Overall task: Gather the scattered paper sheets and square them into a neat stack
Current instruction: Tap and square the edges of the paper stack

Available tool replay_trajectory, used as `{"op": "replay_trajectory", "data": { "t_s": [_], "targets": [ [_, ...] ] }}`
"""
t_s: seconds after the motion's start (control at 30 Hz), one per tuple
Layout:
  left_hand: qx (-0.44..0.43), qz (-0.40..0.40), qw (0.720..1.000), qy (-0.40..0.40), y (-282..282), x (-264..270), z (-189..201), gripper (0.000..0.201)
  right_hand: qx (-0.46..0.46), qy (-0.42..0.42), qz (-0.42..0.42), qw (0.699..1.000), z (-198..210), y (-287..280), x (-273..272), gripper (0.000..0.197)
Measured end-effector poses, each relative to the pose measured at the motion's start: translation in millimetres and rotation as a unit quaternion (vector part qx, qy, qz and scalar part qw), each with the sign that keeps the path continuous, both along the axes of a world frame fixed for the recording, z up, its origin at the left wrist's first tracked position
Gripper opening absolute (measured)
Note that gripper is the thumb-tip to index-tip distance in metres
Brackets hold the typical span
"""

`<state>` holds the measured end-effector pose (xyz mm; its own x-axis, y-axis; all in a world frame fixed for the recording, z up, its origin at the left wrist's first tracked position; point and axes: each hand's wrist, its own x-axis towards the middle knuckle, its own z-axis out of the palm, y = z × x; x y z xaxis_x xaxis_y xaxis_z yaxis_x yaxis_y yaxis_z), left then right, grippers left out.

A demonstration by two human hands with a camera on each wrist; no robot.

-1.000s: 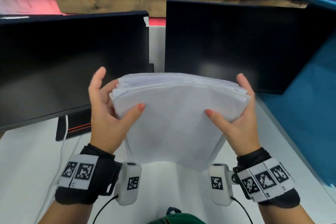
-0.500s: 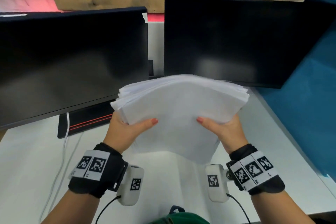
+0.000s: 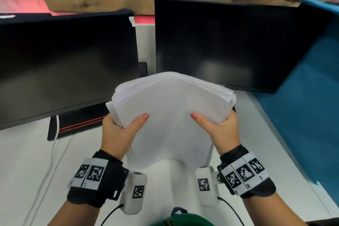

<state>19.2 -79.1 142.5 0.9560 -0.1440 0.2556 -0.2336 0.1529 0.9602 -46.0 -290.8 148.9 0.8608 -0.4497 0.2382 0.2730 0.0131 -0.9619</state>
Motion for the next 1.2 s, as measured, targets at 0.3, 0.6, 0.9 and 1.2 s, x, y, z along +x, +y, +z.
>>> {"op": "replay_trajectory", "data": {
  "t_s": [0.3, 0.6, 0.9, 1.2],
  "targets": [
    [0.035, 0.032, 0.999, -0.008, -11.3, -6.0, -3.4, 0.040, -0.010, 0.050, 0.023, 0.998, -14.8, -12.8, -0.1, 0.030],
    [0.037, -0.018, 0.997, -0.067, -10.9, -2.9, 20.6, 0.105, -0.093, -0.043, 0.029, 0.994, 29.6, -21.4, 2.8, 0.070],
    [0.065, 0.026, 0.994, -0.090, -14.5, -6.0, 27.6, 0.096, -0.117, -0.045, -0.011, 0.992, 35.8, -10.5, 3.9, 0.070],
    [-0.002, 0.192, 0.980, -0.052, -23.9, -10.3, 55.1, 0.042, -0.026, -0.086, -0.132, 0.987, 50.9, -9.1, 13.3, 0.024]
  ]
}}
